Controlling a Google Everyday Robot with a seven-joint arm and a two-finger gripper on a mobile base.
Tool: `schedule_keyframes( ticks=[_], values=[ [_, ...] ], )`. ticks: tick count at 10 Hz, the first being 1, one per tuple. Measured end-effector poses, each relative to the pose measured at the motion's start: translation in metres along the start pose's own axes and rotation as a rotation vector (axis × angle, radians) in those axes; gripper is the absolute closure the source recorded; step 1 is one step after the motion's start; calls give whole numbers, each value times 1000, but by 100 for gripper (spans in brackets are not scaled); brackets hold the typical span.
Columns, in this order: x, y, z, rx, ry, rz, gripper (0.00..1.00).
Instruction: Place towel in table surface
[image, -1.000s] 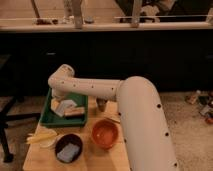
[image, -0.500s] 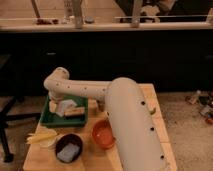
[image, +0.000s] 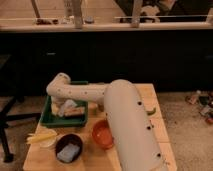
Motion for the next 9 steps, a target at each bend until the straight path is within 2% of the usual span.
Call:
schedule_keyframes(
  ticks=[2,4,5,7,9],
  values=[
    [6,-3,11,-24,3,6,20],
    [10,-6,23,-63,4,11,20],
    [10,-8,25,-74,3,9,24],
    [10,-9,26,-88,4,10,42],
    [11,-11,23,-82,7,7,62]
  ],
)
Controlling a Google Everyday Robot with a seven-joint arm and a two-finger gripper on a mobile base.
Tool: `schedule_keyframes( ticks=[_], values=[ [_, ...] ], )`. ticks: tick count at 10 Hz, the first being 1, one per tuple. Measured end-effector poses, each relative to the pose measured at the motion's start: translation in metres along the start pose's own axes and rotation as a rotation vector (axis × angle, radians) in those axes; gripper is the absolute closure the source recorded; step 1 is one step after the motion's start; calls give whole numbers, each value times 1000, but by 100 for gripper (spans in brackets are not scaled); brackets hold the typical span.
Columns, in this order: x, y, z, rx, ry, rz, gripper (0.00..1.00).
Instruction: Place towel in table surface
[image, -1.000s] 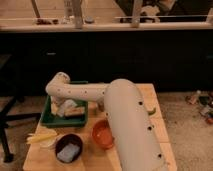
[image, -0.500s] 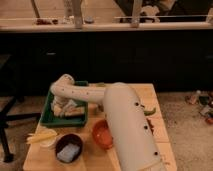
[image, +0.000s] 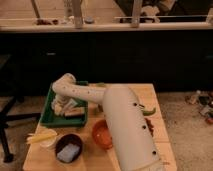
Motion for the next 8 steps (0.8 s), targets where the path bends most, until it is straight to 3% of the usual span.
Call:
schedule_keyframes(
  ticks=[4,8],
  values=[
    [2,1,-7,-2,5,-1,99],
    [3,3,-6,-4,8,-3,100]
  ],
)
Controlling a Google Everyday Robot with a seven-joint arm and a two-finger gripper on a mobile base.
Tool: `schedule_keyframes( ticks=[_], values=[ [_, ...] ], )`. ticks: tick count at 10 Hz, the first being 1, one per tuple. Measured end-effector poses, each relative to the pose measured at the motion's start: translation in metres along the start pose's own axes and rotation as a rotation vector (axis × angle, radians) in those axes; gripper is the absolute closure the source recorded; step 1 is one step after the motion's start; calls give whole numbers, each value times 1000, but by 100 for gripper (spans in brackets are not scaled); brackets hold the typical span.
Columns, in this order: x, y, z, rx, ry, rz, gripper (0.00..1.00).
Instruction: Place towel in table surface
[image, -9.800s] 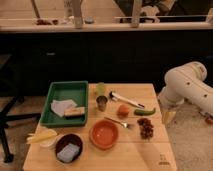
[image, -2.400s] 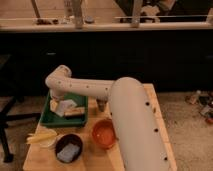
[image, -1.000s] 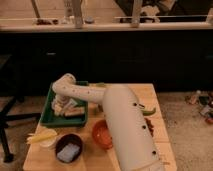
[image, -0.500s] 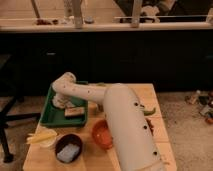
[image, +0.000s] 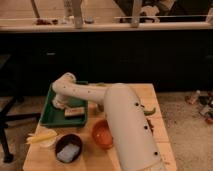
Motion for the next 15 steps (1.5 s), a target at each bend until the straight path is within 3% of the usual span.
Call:
schedule_keyframes(
  ticks=[3,4,9,11,13,15],
  values=[
    [-1,0,-3,3,0,-6,100],
    [-4,2,-10,8,1,-37,100],
    [-35,15,-113,52,-61,-199,100],
    [-38,26,-147,23,-94,-345,100],
    [-33,38,-165,-50,-118,-568,100],
    [-16,43,-174,-117,-122,-686,100]
  ],
)
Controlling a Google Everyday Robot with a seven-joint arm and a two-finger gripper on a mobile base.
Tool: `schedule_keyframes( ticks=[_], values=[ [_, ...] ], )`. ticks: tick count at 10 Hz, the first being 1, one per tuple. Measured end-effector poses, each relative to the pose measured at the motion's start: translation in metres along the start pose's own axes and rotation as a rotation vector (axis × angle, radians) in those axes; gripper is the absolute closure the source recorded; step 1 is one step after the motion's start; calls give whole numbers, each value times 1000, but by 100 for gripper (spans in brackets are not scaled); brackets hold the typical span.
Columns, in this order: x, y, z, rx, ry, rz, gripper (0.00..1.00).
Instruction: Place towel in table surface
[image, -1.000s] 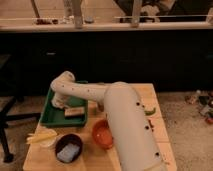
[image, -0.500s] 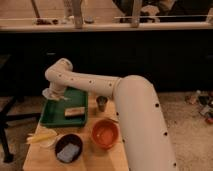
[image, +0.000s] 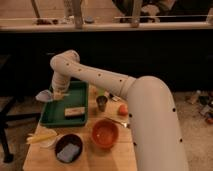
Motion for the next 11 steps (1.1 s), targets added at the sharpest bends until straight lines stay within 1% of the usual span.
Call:
schedule_keyframes(
  ticks=[1,2,7,9,10,11],
  values=[
    [3,5,-3,-22,-6,-32,100],
    [3,9,-3,-35,-11,-56,100],
    [3,9,-3,-35,-9,-59,100],
    [10,13,-12,-15,8,-53,100],
    [18,16,-20,-5,15,-50,100],
    [32,23,-32,10,21,-49,100]
  ],
)
